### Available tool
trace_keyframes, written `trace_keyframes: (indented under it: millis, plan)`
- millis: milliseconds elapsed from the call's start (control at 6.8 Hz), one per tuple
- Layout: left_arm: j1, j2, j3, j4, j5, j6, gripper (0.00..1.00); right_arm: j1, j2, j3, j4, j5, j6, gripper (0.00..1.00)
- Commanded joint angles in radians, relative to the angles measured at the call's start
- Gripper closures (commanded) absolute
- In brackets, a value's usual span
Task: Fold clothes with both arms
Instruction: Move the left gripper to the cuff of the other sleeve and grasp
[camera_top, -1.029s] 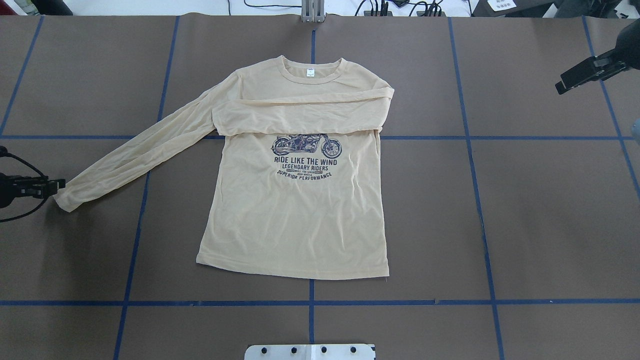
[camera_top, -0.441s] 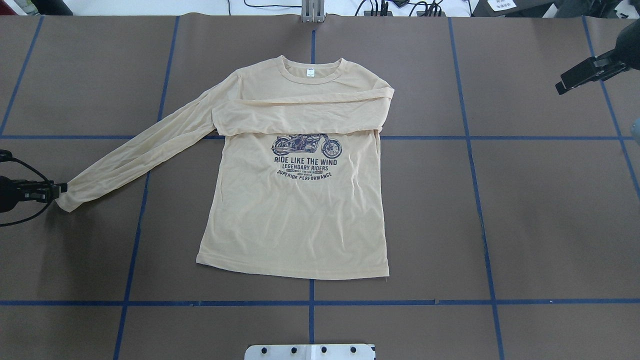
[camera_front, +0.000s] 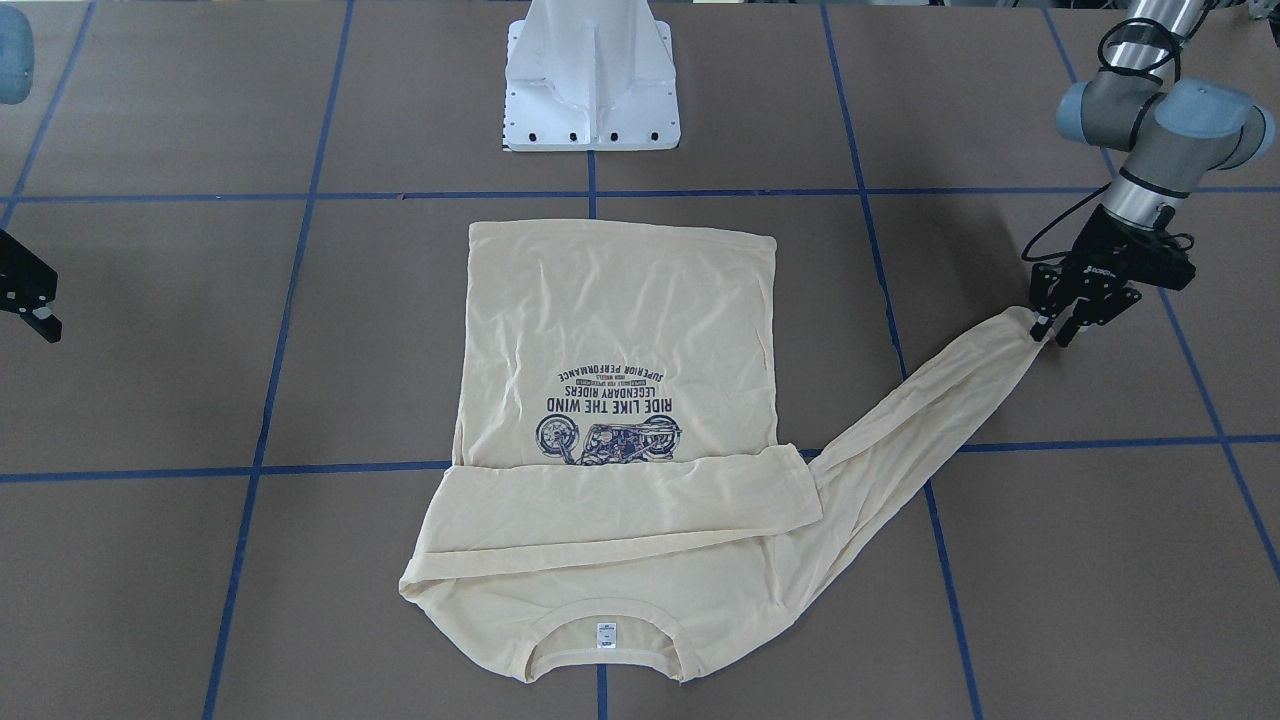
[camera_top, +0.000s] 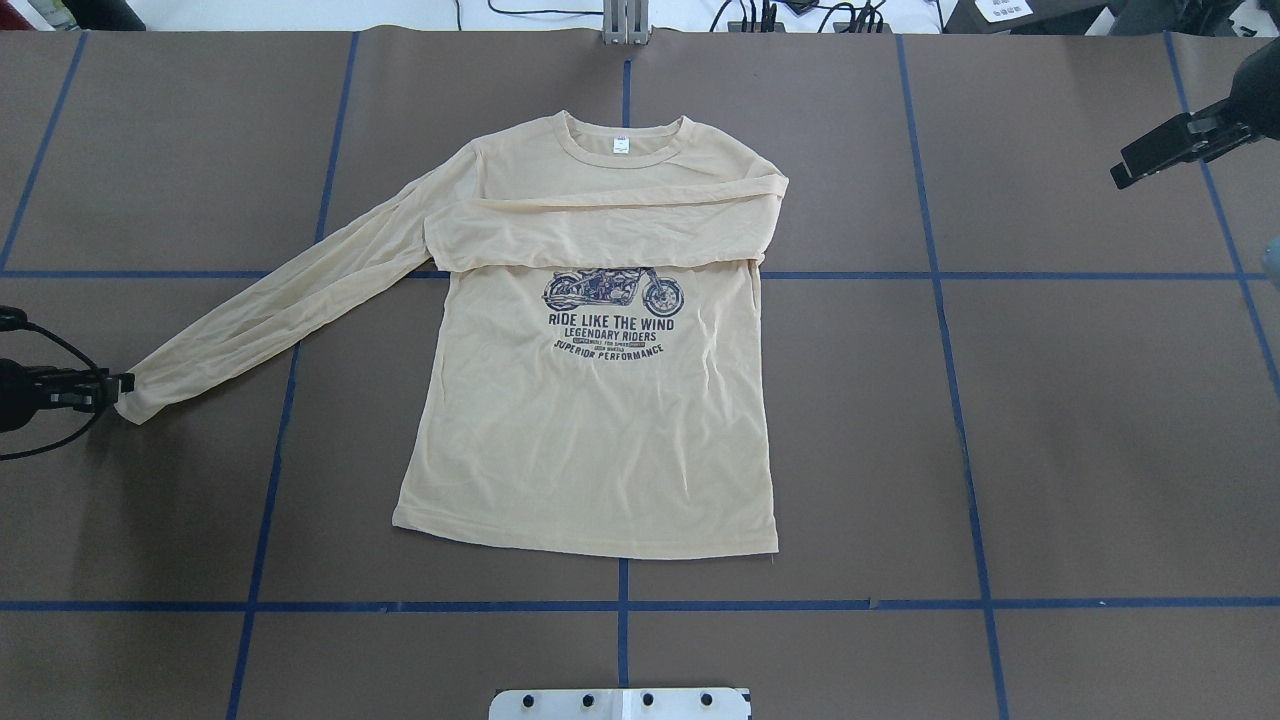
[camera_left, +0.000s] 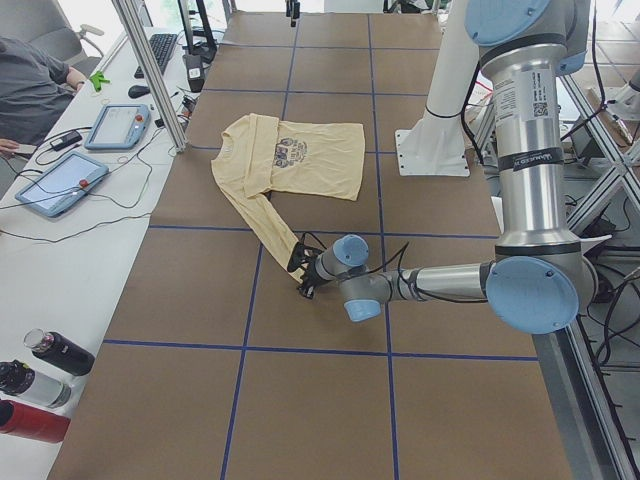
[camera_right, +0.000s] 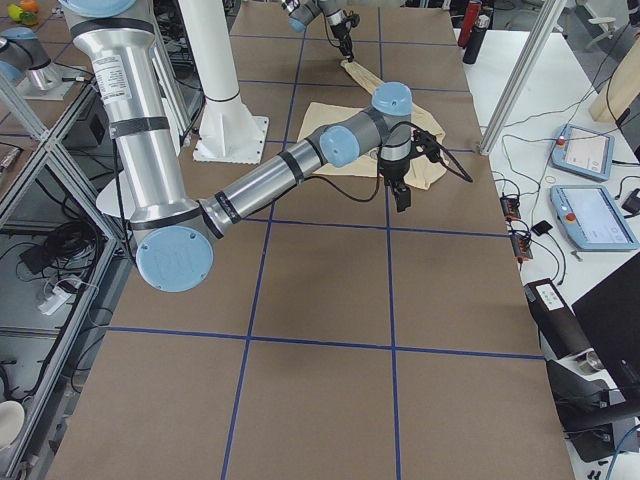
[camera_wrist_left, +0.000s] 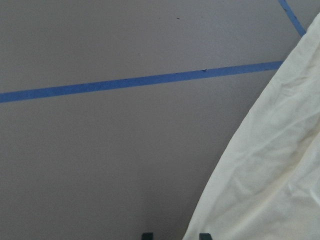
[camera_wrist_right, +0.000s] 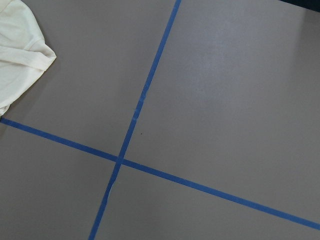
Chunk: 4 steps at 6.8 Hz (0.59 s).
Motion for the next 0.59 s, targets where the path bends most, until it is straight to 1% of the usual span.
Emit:
trace_keyframes:
  millis: [0, 294, 441]
  plan:
    - [0.003, 0.001, -0.001, -0.001, 0.000, 0.000, 0.63, 0.000, 0.000, 0.002, 0.000, 0.000, 0.002, 0.01]
    - [0.003, 0.001, -0.001, -0.001, -0.002, -0.002, 1.00, 0.000, 0.000, 0.002, 0.000, 0.000, 0.002, 0.01]
    - [0.003, 0.003, -0.004, -0.003, -0.002, 0.000, 1.00, 0.000, 0.000, 0.002, 0.000, 0.000, 0.004, 0.01]
